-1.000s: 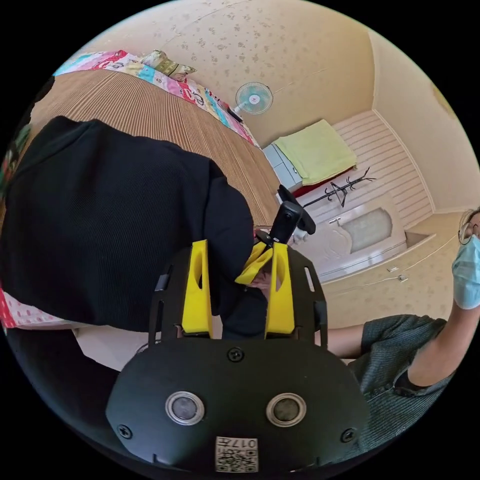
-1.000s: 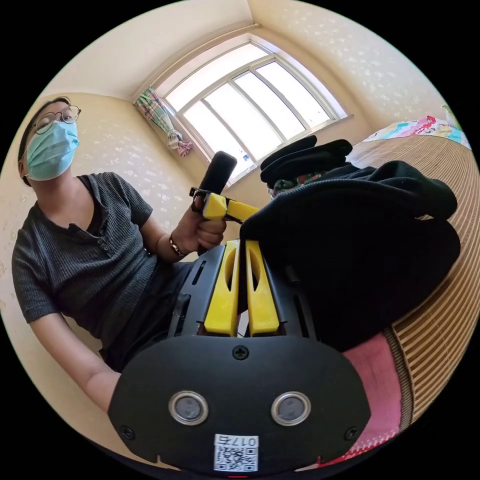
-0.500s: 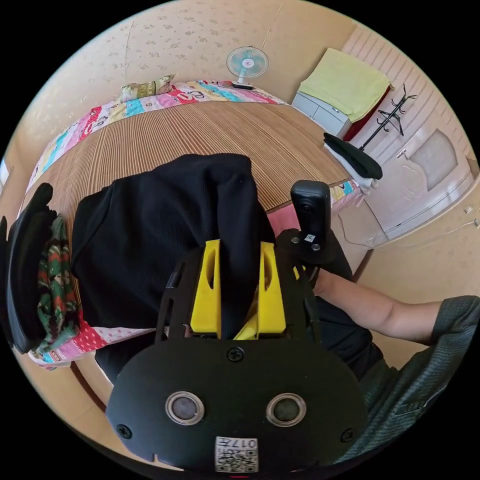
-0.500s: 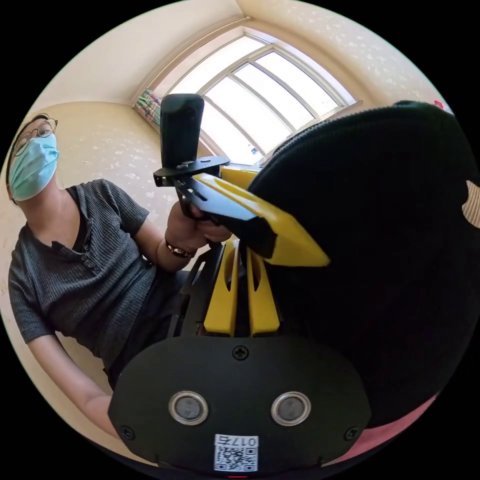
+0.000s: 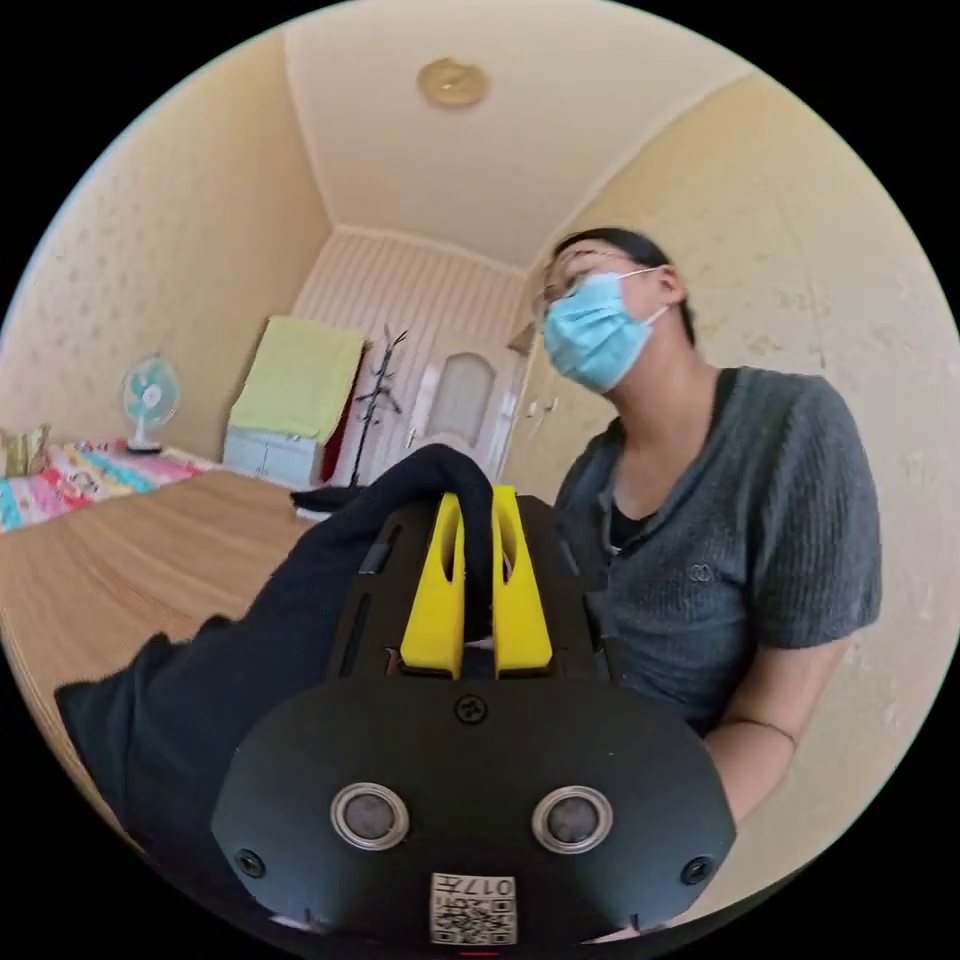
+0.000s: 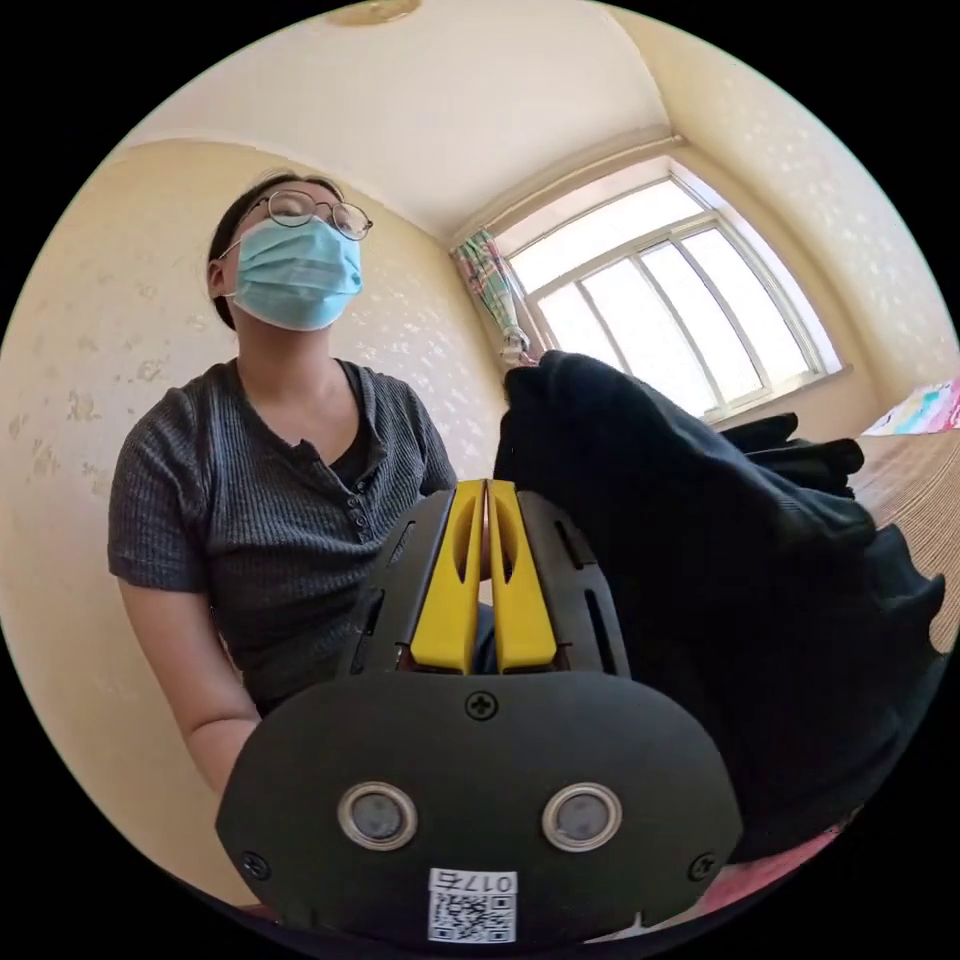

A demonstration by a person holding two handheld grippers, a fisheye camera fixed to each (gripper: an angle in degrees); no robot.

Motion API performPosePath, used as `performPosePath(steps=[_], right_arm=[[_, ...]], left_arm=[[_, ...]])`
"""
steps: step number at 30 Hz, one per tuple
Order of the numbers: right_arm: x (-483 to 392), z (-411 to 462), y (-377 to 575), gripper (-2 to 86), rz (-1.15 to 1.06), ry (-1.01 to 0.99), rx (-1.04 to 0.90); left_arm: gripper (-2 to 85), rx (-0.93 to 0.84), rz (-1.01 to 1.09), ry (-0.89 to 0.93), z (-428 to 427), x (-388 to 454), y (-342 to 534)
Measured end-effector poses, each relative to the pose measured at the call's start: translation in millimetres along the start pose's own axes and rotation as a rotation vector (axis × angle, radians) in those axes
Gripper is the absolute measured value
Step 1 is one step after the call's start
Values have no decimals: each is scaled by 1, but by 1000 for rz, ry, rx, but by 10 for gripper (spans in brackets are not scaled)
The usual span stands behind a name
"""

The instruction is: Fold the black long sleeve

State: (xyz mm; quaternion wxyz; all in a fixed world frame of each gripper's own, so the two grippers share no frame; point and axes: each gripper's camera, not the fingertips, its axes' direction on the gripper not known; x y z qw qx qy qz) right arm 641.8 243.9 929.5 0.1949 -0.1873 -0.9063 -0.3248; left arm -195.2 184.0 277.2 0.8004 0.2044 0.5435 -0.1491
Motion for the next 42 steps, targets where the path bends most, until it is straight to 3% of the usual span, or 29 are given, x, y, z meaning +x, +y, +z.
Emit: performPosePath(steps=[4,7,12,18,21,23,28,34,40,42], right_arm=[[-12,4,4,11,38,195,-9],[-5,5,10,24,127,368,16],[3,13,14,76,188,413,125],[23,101,10,145,120,372,-147],[45,144,7,144,225,530,-223],[55,148,8,140,283,548,-135],[67,159,7,105,287,356,-17],[51,163,-12,47,271,478,140],[-29,140,-76,32,102,807,340],[-68,150,-118,29,43,1015,358]], left_arm=[[29,351,163,204,-63,-9,49],[22,503,221,303,-90,-30,92],[18,615,263,415,-103,-51,147],[20,705,289,529,-97,-67,189],[20,735,308,610,-89,-70,206],[20,767,324,654,-85,-69,217],[22,876,349,769,-72,-65,254],[19,895,293,791,-57,-54,283],[18,732,148,673,-57,-16,276],[18,642,76,588,-52,-2,267]])
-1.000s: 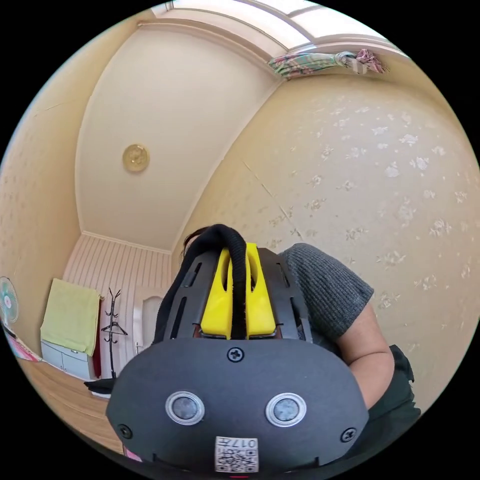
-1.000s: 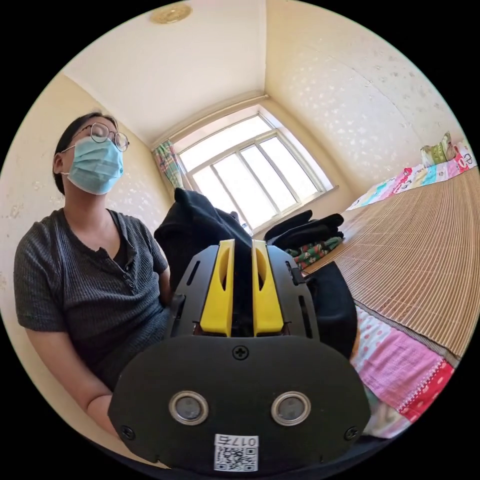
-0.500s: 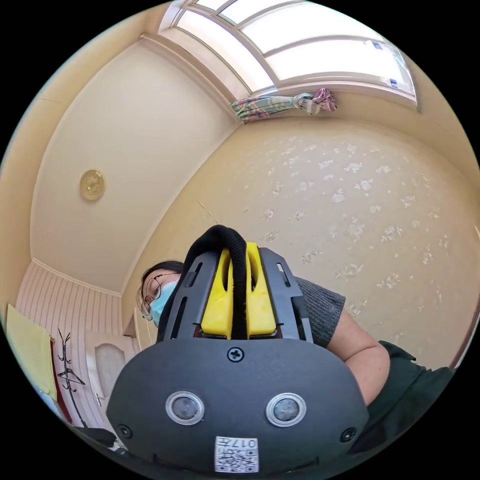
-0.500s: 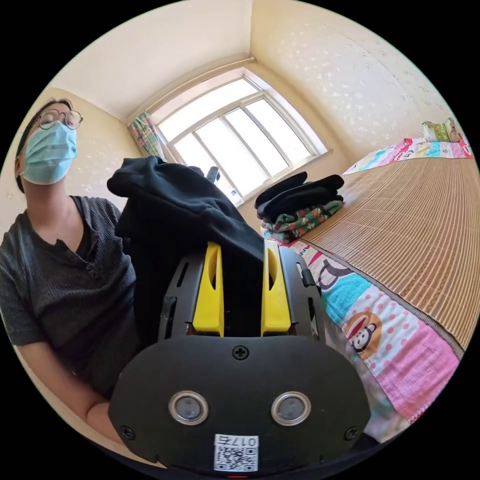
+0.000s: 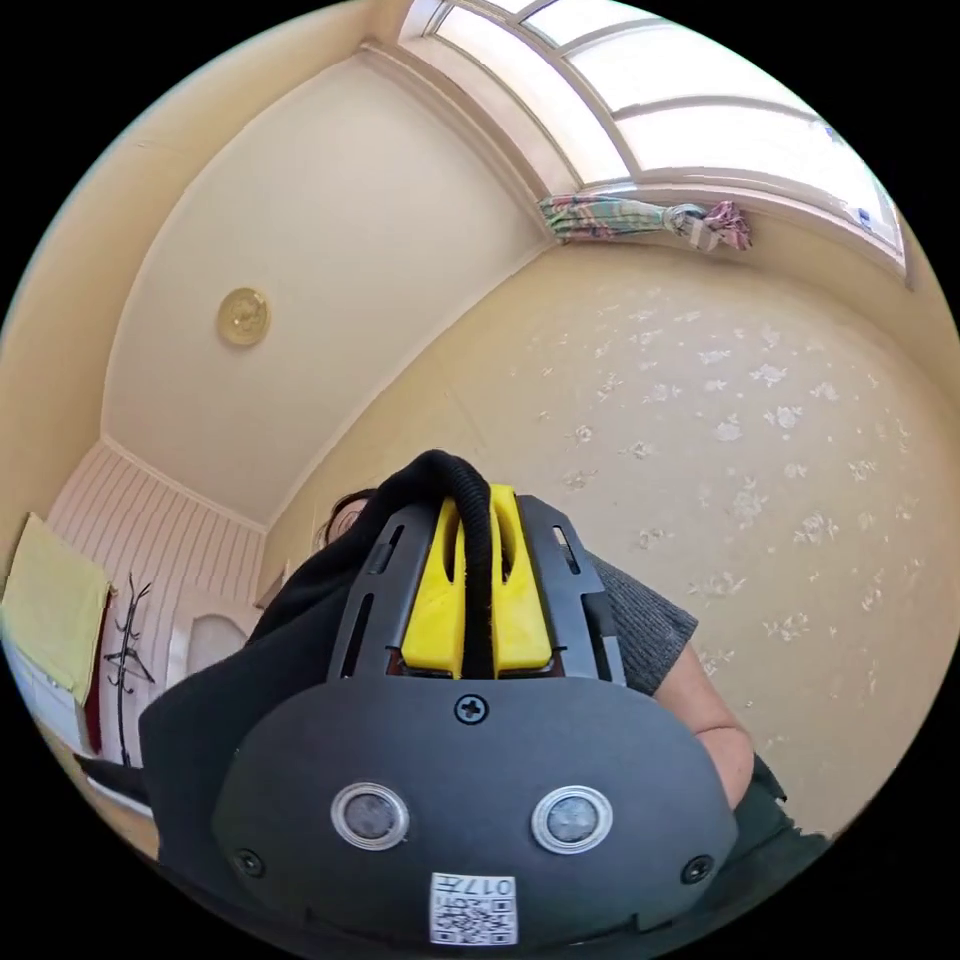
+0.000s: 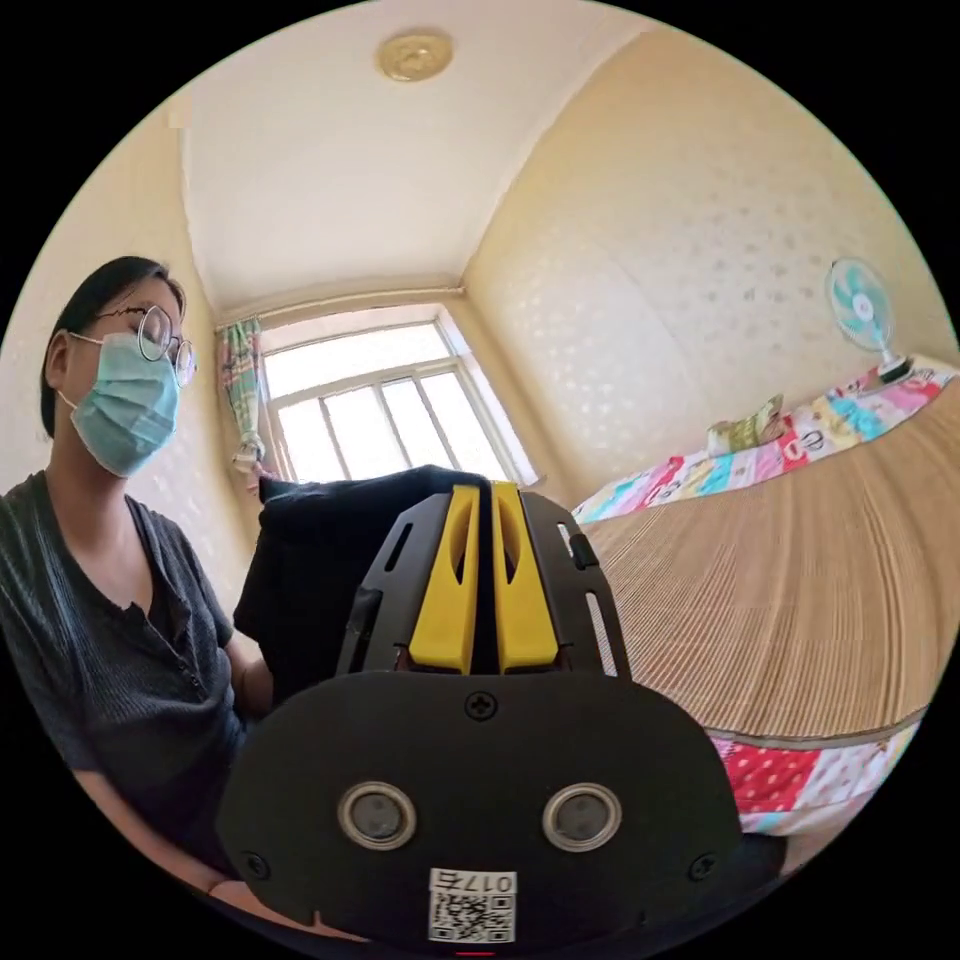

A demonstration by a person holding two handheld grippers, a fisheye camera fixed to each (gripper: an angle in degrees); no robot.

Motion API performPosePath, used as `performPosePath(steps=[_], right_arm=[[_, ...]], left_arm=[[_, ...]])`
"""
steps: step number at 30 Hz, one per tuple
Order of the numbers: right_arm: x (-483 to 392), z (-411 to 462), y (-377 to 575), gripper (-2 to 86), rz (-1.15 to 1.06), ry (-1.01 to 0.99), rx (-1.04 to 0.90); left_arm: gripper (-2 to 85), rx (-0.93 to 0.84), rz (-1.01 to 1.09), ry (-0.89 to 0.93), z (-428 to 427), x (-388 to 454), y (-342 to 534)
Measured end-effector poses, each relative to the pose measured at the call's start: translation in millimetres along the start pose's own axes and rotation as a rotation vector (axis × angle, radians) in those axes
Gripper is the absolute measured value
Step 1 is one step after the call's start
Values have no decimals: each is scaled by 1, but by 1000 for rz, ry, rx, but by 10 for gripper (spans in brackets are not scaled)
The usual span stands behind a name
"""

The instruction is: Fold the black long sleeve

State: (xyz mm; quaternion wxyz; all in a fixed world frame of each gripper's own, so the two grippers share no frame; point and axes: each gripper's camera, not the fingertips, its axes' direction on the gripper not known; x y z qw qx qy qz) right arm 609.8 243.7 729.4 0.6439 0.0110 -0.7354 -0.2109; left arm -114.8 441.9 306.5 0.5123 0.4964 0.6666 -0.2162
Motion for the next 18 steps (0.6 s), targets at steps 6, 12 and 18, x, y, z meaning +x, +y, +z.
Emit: performPosePath(steps=[6,12,18], right_arm=[[-93,-17,-77,27,-57,322,199],[-140,-15,-80,27,19,359,521],[-201,11,-59,27,-288,337,782]], left_arm=[[28,-318,-153,-325,80,18,-21],[30,-616,-289,-810,171,22,-34],[29,-575,-7,-1467,290,68,-31]])
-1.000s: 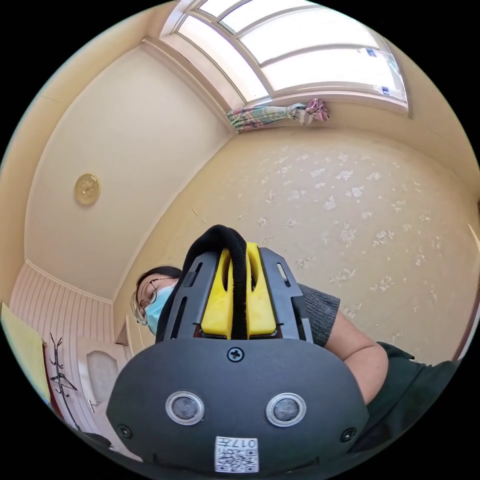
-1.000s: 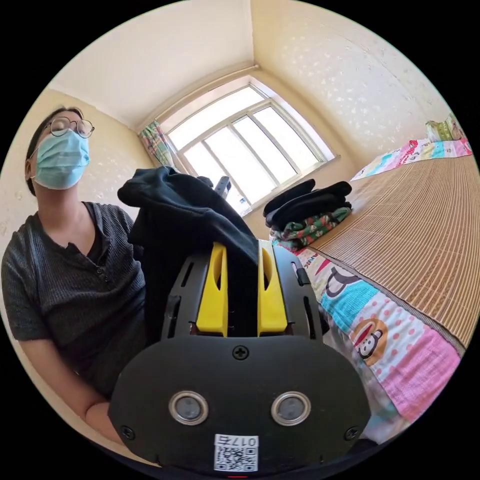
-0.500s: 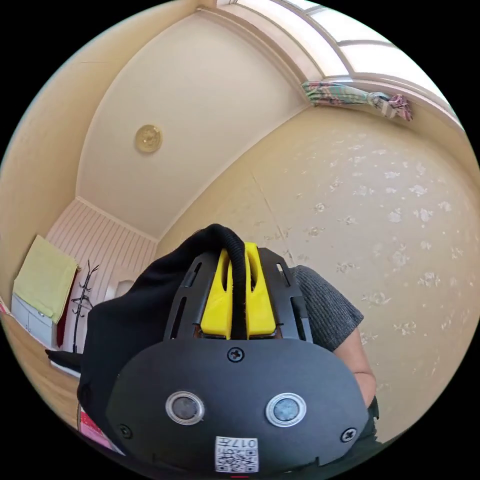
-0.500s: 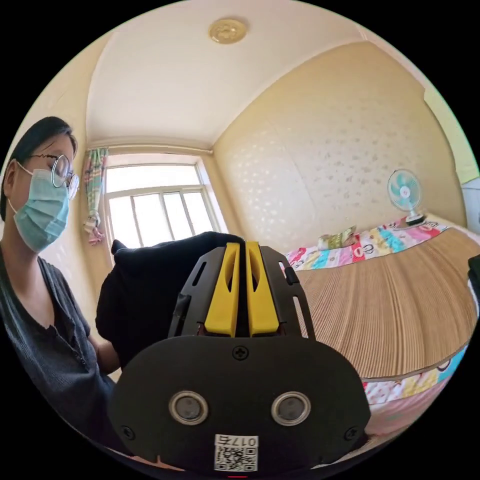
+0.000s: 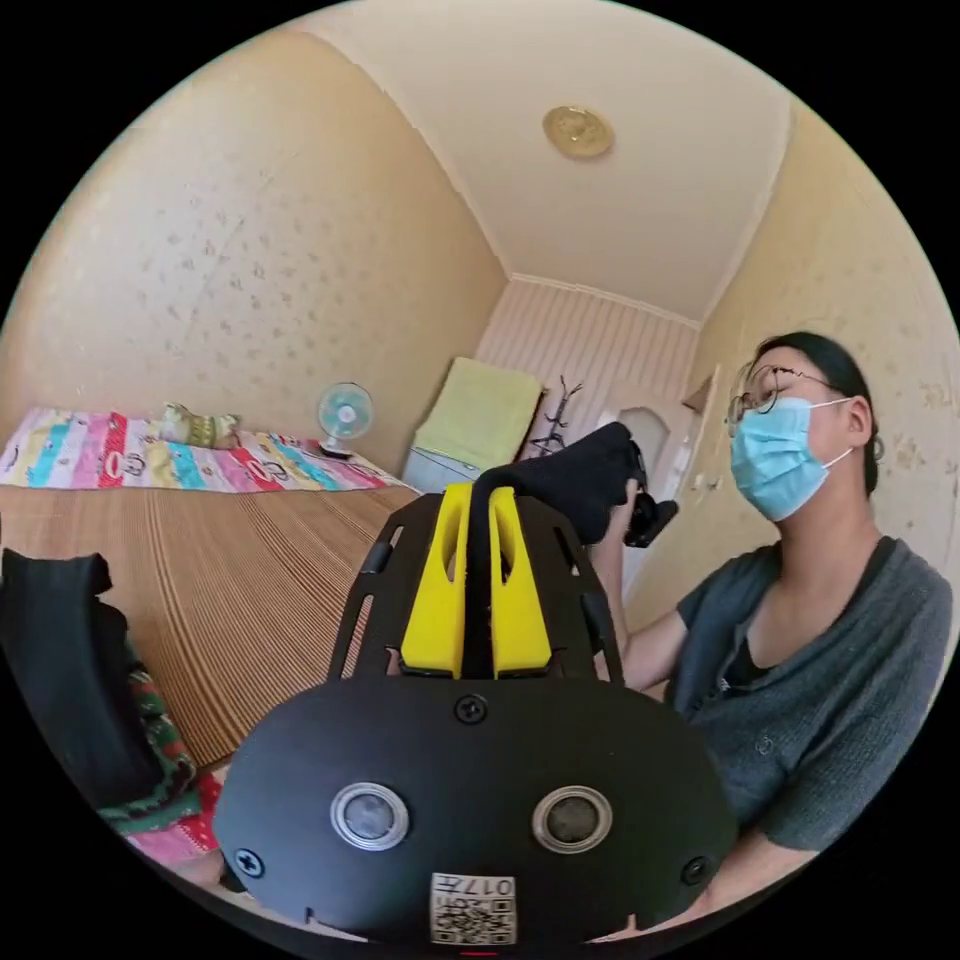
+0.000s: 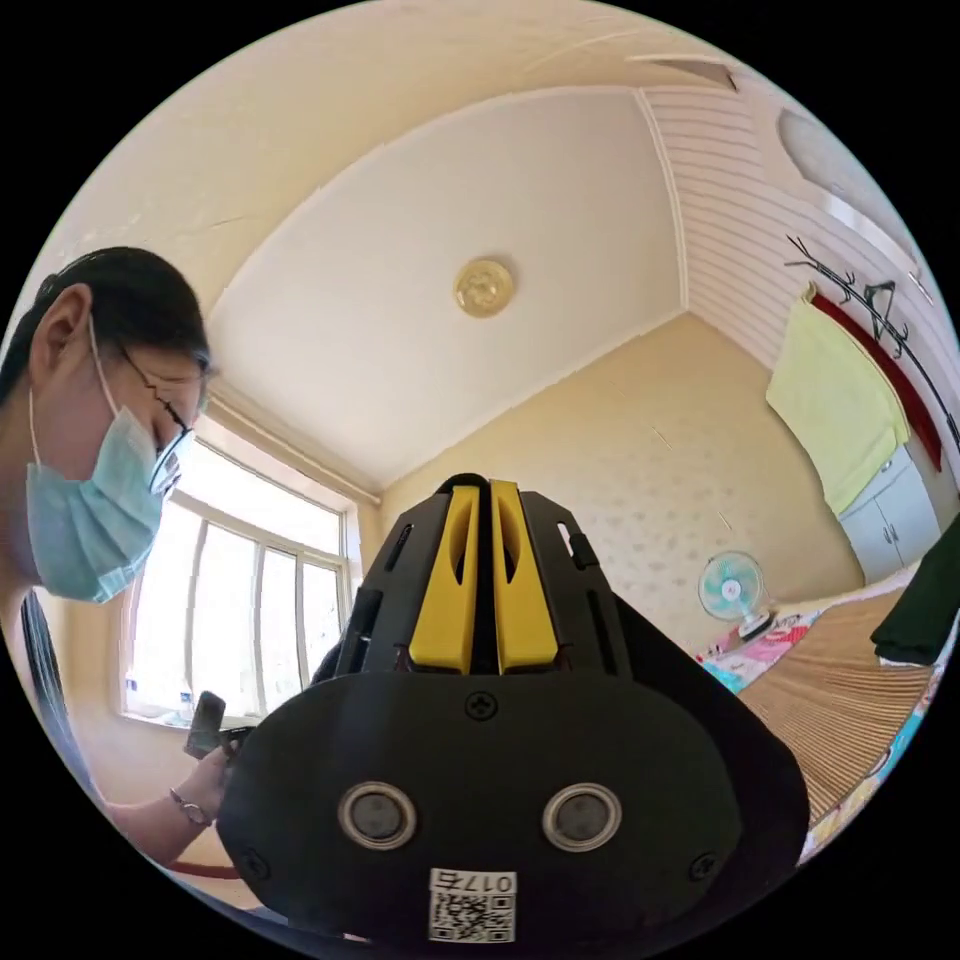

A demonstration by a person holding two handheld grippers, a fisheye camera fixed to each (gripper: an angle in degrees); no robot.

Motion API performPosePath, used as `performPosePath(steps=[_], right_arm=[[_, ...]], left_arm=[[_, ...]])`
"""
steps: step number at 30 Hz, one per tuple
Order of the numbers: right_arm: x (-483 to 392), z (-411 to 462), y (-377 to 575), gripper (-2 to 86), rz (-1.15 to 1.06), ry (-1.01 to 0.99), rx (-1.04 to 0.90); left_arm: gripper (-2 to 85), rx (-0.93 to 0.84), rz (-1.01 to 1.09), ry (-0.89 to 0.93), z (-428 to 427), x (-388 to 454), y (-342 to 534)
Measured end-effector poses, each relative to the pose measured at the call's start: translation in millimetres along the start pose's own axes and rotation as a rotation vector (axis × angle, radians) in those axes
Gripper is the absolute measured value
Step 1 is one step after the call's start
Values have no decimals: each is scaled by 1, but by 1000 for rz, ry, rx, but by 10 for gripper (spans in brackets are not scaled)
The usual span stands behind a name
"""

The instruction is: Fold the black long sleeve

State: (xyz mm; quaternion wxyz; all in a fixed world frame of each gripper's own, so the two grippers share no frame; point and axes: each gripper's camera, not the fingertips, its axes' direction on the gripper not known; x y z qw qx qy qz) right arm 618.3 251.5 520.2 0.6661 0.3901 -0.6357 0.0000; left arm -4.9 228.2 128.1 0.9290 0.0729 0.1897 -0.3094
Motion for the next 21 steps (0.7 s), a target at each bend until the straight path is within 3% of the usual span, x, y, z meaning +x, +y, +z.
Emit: performPosePath(steps=[5,7,9,11,14,16,18,20,21], right_arm=[[-27,10,9,28,-243,38,77],[-35,28,5,27,-364,110,15],[-36,75,-7,27,-438,241,-117],[-21,120,-14,28,-461,282,-210],[33,217,-10,30,-521,272,-353],[84,300,7,33,-517,325,-584],[184,411,68,38,-337,414,-1127],[250,442,130,31,-145,439,-1445],[277,440,170,23,-63,334,-1584]], left_arm=[[35,335,9,-304,-12,118,-12],[31,540,120,-398,-15,165,-27],[33,576,190,-393,0,179,-69],[36,526,228,-415,36,174,-133],[54,314,227,-545,135,116,-261],[91,-12,122,-652,247,18,-357],[107,-256,-46,-741,318,-69,-386],[88,-431,-120,-803,363,-122,-373],[74,-516,-96,-817,384,-136,-353]])
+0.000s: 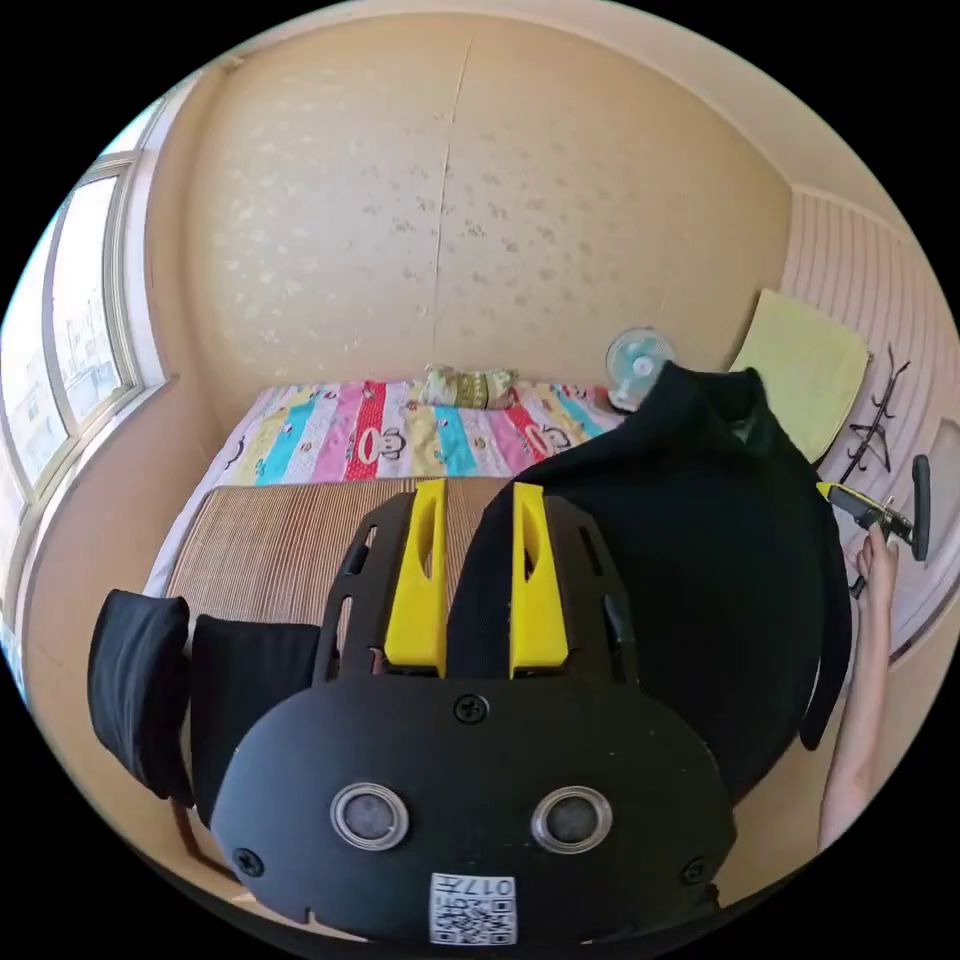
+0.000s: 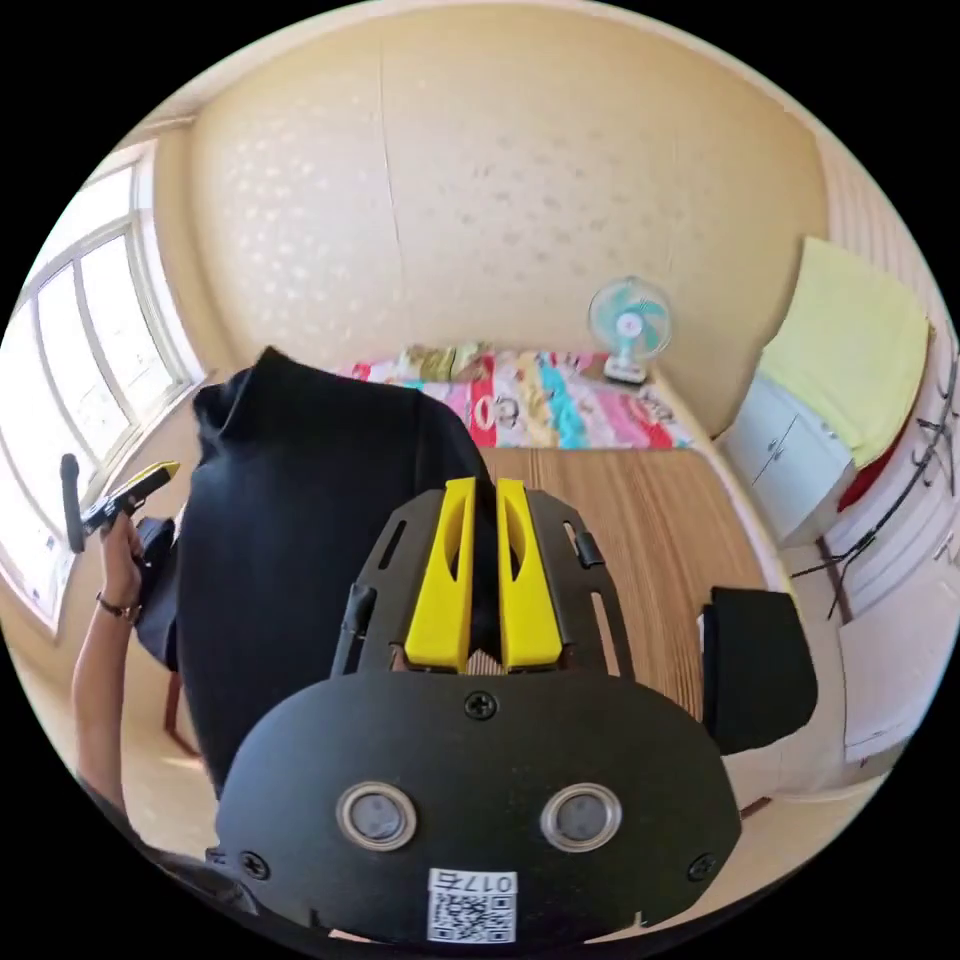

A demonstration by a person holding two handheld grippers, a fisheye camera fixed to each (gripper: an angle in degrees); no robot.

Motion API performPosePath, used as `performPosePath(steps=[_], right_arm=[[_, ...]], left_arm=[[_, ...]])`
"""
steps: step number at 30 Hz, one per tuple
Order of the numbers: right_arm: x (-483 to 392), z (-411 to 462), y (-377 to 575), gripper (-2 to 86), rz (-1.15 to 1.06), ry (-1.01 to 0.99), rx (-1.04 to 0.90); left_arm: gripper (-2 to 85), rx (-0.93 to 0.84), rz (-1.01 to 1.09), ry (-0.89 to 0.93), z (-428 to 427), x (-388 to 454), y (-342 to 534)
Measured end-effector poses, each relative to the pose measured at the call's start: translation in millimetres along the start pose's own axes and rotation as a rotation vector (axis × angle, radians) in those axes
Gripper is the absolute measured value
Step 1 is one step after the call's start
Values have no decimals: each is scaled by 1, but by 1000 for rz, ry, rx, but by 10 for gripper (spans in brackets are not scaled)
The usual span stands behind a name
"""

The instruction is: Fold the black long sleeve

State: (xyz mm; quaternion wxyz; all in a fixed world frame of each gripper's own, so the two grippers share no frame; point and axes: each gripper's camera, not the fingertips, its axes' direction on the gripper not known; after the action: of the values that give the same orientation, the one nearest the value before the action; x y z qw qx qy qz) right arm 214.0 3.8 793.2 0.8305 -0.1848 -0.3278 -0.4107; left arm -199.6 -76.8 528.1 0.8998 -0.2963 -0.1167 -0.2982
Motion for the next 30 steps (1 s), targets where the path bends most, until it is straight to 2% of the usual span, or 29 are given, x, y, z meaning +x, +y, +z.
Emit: performPosePath(steps=[3,6,9,13,15,17,19,23,25,30], right_arm=[[24,100,28,11,-57,-177,-221],[31,188,80,6,-100,-200,-356],[33,251,136,4,-79,-228,-406],[44,290,200,4,-15,-350,-302],[64,289,242,4,19,-402,-109],[90,280,257,4,102,-470,-28],[111,274,267,4,161,-512,19],[126,255,288,4,188,-442,146],[127,253,289,3,178,-419,140],[147,255,289,3,191,-457,76]], left_arm=[[86,-149,125,103,72,32,43],[80,-317,210,196,141,61,114],[80,-398,182,303,174,71,187],[82,-344,76,443,147,61,274],[87,-279,7,443,115,46,308],[97,-213,-89,428,78,21,343],[121,-105,-228,368,24,-21,394],[133,1,-424,190,-45,-84,465],[158,-68,-517,153,-49,-115,495],[158,-284,-563,223,7,-133,517]])
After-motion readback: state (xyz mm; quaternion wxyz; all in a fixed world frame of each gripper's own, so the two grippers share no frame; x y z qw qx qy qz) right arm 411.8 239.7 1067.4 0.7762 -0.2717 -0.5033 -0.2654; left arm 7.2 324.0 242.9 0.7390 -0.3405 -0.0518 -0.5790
